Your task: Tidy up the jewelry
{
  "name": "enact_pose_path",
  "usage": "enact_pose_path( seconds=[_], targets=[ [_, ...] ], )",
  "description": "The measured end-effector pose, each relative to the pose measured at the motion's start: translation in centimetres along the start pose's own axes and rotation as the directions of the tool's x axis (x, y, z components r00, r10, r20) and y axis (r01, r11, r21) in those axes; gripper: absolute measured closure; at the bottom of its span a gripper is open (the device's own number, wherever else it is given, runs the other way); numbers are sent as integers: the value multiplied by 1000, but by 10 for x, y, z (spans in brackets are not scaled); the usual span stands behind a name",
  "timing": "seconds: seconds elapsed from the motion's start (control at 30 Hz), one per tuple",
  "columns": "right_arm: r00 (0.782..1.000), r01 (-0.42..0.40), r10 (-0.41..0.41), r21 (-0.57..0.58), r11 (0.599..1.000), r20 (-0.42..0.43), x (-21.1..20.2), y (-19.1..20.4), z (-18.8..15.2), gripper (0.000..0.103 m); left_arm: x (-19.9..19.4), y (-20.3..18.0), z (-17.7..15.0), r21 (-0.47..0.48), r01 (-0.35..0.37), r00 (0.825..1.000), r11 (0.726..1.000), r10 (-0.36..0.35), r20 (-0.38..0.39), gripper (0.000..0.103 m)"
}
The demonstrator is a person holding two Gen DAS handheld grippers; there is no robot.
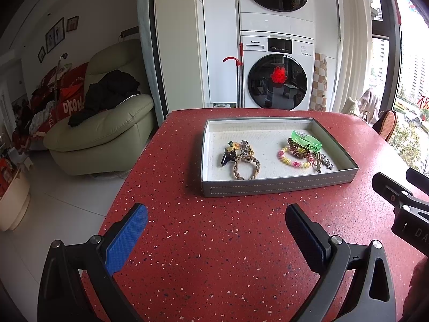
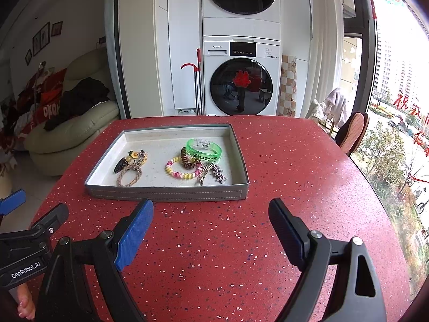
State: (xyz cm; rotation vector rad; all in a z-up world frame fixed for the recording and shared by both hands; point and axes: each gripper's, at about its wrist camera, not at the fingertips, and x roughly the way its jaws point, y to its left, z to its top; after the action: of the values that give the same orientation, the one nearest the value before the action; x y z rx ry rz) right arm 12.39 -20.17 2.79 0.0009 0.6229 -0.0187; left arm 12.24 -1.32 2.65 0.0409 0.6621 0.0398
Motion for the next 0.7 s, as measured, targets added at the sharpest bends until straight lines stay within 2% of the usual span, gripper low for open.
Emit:
enact_pose_path(
  seconds=[0.7],
  targets=[
    [1000,-2,2,2,1000,-3,0,3,2,13,1,-1,-1,2,1,1000,1000,-1,-1,0]
  ],
)
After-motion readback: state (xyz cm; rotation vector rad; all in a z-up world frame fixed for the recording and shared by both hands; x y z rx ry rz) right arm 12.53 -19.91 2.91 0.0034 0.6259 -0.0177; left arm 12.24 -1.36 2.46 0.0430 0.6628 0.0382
